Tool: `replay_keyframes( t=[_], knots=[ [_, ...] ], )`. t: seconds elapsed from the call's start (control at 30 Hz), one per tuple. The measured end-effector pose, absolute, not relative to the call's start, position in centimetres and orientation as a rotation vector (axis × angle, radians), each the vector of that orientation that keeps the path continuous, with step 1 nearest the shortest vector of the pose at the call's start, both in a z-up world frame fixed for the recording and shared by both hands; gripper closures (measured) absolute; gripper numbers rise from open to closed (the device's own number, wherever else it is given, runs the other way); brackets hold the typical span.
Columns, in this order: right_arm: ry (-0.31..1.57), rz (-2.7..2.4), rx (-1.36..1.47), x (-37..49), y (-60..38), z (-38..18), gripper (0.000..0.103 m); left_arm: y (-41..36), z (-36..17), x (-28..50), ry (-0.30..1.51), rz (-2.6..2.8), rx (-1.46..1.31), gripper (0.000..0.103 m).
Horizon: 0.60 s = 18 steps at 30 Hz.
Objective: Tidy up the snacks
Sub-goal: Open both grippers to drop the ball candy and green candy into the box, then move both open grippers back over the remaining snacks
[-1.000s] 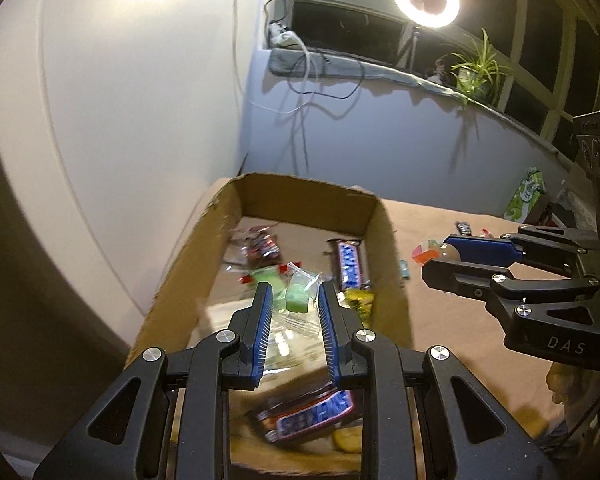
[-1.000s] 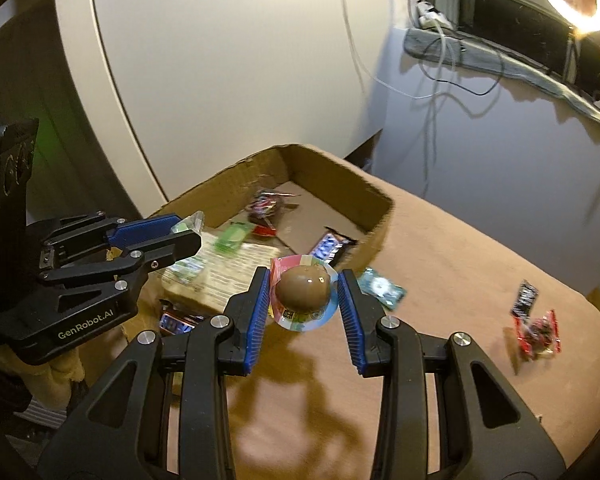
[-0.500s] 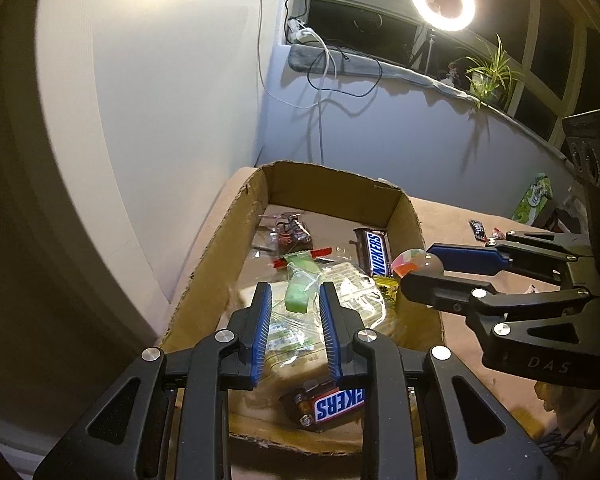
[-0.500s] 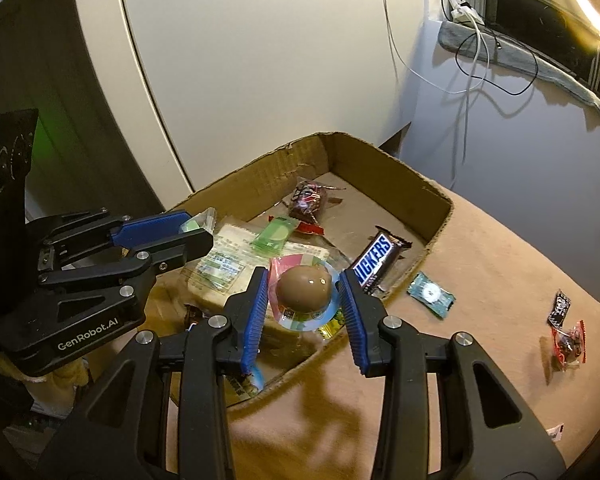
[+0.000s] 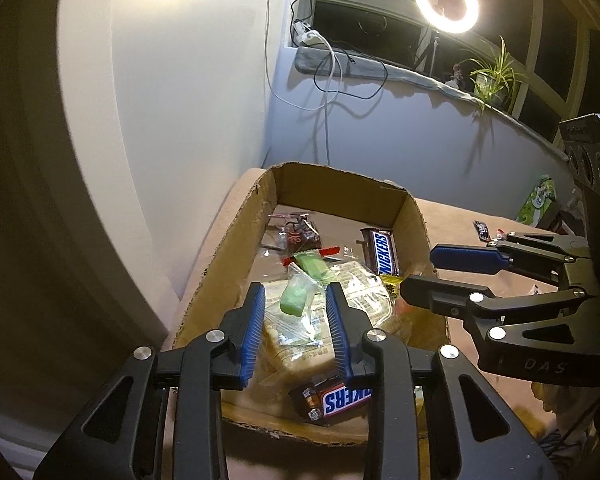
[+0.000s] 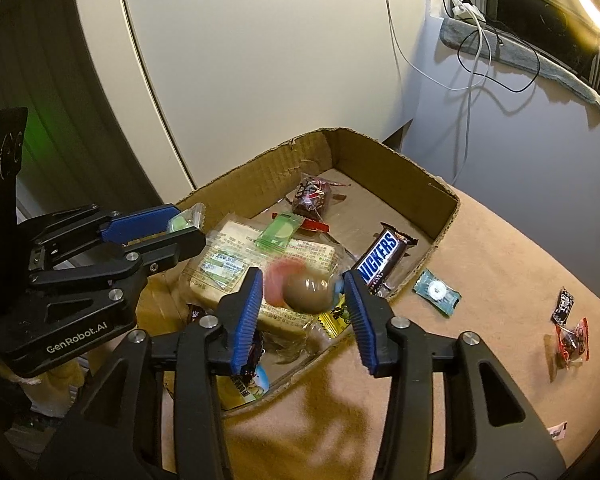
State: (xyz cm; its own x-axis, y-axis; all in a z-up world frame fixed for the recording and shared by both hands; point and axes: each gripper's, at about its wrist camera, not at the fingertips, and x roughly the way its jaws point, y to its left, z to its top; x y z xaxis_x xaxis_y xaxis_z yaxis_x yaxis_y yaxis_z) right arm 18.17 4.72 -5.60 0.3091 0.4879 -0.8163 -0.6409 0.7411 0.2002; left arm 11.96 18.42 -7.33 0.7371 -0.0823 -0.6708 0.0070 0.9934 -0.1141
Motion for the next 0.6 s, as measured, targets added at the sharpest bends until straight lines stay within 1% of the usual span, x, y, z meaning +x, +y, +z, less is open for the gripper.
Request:
replay_keyframes(
  t=[0.1,0.17,0.23,0.3,0.37,0.43,0.6],
  knots=[
    [1.004,0.749,-0.170,18.2,4.7,-5.5,0.052,18.6,-7.3,11.9,0.738,-0.044,-0.108,0.071],
    [1.001,0.745,-0.169,18.1,4.6,-5.4,0.046,18.7,-7.2,11.8,0.737,-0.043,-0.109,0.069],
    [0.993,0.739,-0.167,18.1,4.5,-5.3,0.037,18.6,-7.1,11.7,0.735,-0.040,-0.108,0.060],
    [0.987,0.734,-0.165,18.0,4.3,-5.1,0.035,18.6,-7.1,11.7,0.732,-0.039,-0.107,0.057],
    [0.984,0.729,-0.162,18.0,4.0,-4.9,0.035,18.5,-7.0,11.6,0.730,-0.038,-0.107,0.057],
    [0.980,0.724,-0.161,17.9,3.7,-4.7,0.031,18.3,-6.9,11.6,0.729,-0.039,-0.106,0.056],
    [0.965,0.708,-0.154,17.6,2.4,-4.0,0.027,17.6,-6.5,11.4,0.719,-0.050,-0.101,0.054]
  ],
)
